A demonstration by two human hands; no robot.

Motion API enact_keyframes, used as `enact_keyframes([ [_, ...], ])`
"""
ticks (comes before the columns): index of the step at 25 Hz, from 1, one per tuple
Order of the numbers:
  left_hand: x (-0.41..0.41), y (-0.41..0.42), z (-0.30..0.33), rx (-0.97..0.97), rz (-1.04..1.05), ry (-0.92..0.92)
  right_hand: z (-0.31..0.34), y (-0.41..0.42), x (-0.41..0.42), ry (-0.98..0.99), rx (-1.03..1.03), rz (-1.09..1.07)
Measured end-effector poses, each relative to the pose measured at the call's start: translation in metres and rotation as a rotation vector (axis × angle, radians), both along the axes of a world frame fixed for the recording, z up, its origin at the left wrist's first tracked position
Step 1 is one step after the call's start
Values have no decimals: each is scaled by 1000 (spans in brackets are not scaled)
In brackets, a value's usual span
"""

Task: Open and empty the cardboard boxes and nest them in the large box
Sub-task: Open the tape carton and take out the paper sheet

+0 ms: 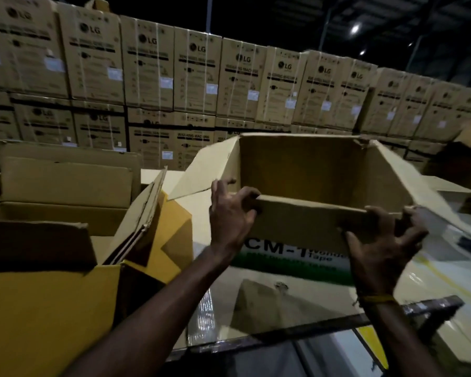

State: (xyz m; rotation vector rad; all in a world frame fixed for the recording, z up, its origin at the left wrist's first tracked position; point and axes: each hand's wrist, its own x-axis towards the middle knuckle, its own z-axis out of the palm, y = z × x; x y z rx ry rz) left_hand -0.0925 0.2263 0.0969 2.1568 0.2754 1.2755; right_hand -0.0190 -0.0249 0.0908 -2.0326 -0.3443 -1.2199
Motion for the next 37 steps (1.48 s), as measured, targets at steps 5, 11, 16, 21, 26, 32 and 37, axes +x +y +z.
enact_keyframes([
  [5,-47,11,47,70,-48,-159,54,7,-62,-143,33,-64],
  [11,-122,44,98,130,-30,-256,98,38,-130,-264,76,-86],
  [16,-178,82,125,204,23,-302,116,77,-174,-303,133,-66],
  [21,-238,143,139,251,87,-341,131,148,-209,-344,154,-10],
  [26,-301,249,146,247,221,-319,141,265,-246,-358,179,114],
  [32,-366,371,151,212,376,-173,148,407,-281,-212,96,247],
  [37,-385,438,134,180,430,-9,127,479,-295,-63,43,305],
])
